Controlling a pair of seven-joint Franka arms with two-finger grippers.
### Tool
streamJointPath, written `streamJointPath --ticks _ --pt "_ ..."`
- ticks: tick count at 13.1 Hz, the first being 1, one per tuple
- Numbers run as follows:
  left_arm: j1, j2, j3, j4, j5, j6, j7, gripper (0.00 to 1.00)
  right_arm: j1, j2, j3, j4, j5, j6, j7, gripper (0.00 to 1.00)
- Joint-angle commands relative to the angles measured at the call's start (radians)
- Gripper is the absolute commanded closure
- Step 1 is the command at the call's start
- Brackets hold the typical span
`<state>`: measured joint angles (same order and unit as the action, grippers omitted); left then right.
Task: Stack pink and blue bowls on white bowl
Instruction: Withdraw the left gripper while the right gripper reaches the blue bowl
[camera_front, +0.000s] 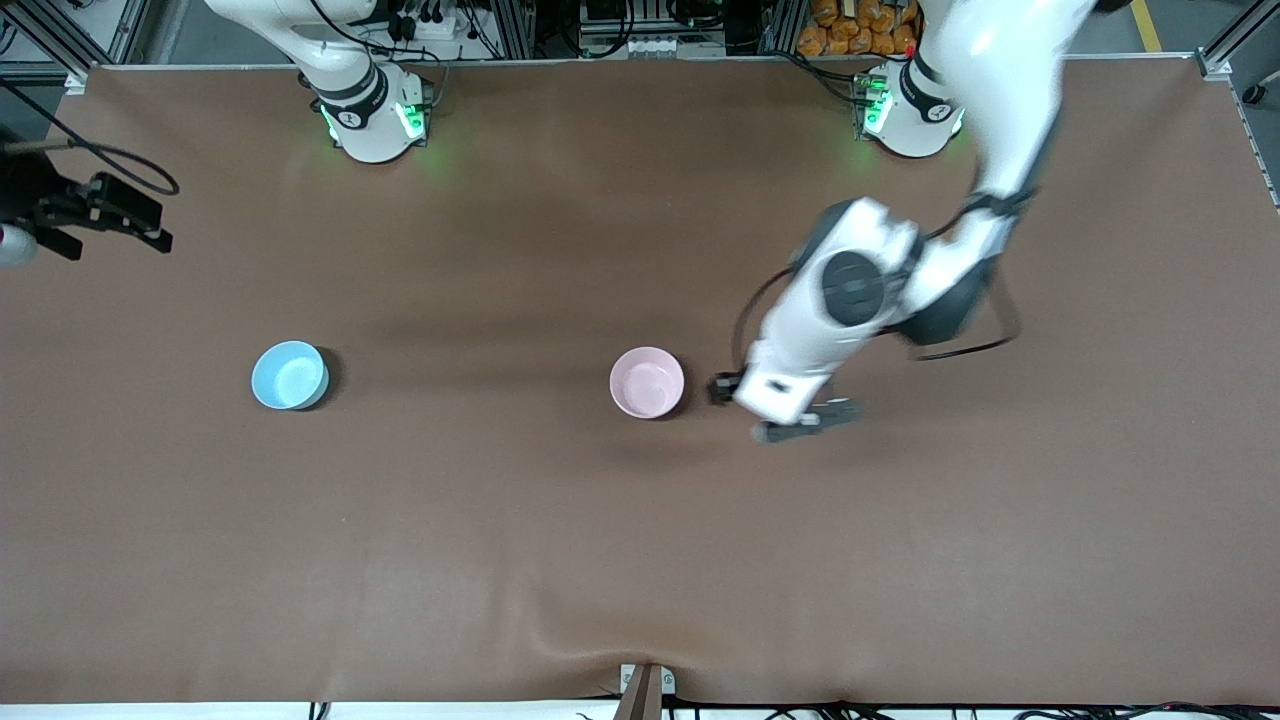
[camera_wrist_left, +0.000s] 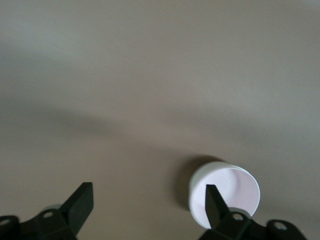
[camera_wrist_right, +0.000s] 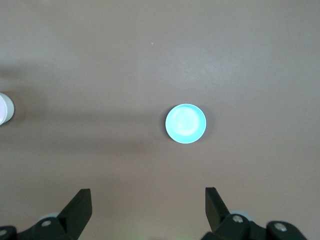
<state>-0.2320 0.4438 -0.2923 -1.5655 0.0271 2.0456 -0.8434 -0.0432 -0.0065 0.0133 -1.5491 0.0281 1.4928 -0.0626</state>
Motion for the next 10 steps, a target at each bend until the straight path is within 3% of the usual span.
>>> streamJointPath --ticks 1,6,10 --pt "0.081 -0.170 -0.005 -0.041 0.020 -0.132 0.044 0.00 -0.069 0.083 0.008 0.029 -0.004 -0.009 -0.002 0.00" --pt "0.281 -0.368 -0.005 -0.041 0.016 -0.349 0.389 0.00 -0.161 0.163 0.008 -0.026 -0.053 -0.008 -0.095 0.00" --pt "0.446 -0.456 -0.005 -0.041 0.001 -0.421 0.596 0.00 -0.211 0.178 0.008 -0.233 -0.051 0.228 -0.137 0.00"
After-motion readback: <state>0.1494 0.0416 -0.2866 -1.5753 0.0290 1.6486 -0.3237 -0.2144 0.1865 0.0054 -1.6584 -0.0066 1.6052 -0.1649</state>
